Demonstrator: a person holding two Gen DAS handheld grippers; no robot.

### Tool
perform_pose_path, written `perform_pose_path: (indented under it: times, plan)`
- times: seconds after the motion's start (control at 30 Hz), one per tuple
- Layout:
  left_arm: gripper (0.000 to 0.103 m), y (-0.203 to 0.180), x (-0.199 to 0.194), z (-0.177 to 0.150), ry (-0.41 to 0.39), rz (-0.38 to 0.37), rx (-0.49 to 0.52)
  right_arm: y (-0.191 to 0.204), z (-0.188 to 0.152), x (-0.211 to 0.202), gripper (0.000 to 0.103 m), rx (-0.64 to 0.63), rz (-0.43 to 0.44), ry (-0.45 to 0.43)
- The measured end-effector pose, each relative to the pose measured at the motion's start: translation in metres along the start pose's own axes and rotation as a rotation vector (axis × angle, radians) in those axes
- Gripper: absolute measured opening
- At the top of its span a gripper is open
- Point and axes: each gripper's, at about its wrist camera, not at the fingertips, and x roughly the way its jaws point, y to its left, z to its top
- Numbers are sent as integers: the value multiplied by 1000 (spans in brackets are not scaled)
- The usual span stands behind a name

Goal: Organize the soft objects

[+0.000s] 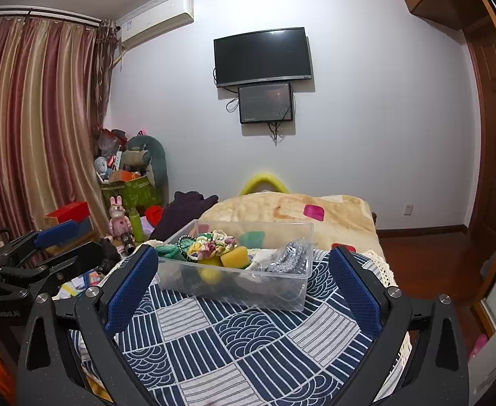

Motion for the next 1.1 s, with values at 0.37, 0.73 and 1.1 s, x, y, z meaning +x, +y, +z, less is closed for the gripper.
perform_pose_path:
  times: [0.37, 0.73, 1.1]
  plan:
    - [103, 0, -1, -1, 1, -2, -2, 2, -1, 0, 103, -4, -7, -6]
    - [103, 1, 1, -3, 3, 8, 1, 0, -1, 1, 103, 7, -7, 1]
    - [103, 1, 0, -3, 7, -8, -9, -1, -3, 1, 103, 12, -3, 5]
